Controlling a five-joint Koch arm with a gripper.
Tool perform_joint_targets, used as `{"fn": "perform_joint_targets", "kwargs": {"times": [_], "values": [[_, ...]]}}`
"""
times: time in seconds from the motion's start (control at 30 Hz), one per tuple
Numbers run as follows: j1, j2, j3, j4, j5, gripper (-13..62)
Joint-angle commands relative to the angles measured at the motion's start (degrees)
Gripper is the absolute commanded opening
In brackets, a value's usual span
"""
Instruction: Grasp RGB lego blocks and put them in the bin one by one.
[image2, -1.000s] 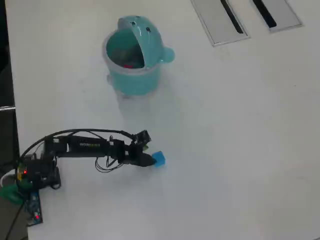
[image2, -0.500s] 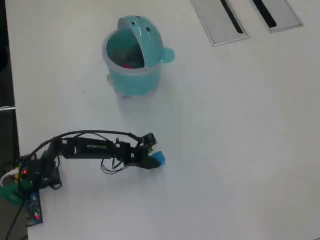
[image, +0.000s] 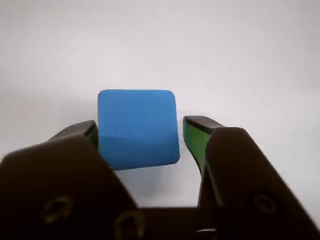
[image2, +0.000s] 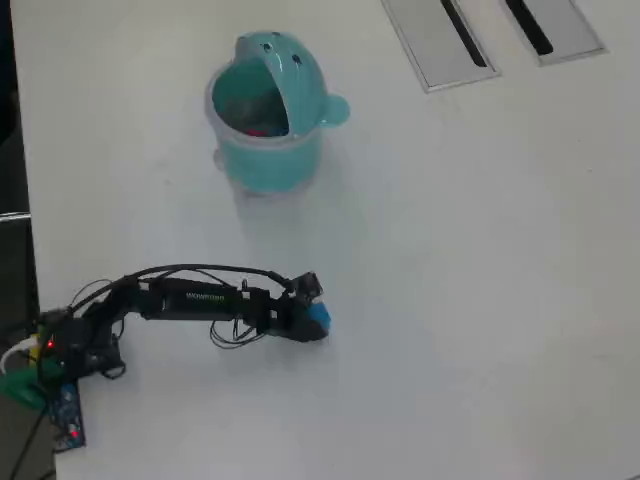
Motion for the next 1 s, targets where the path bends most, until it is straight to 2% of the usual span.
{"fn": "perform_joint_targets", "kwargs": {"times": [0.0, 0.17, 0.33, 0.53, 0.73, 0.97], "values": [[0.0, 0.7, -4.4, -4.1, 2.0, 28.7], [-0.1, 0.5, -4.5, -4.3, 8.5, 17.6], [-0.4, 0.4, -4.4, -5.0, 10.9, 13.0], [-3.1, 1.9, -6.5, -8.1, 16.7, 12.6], [-10.7, 11.3, -5.0, -13.8, 30.2, 12.6], [-15.6, 20.0, 0.7, -16.9, 36.0, 12.5]]}}
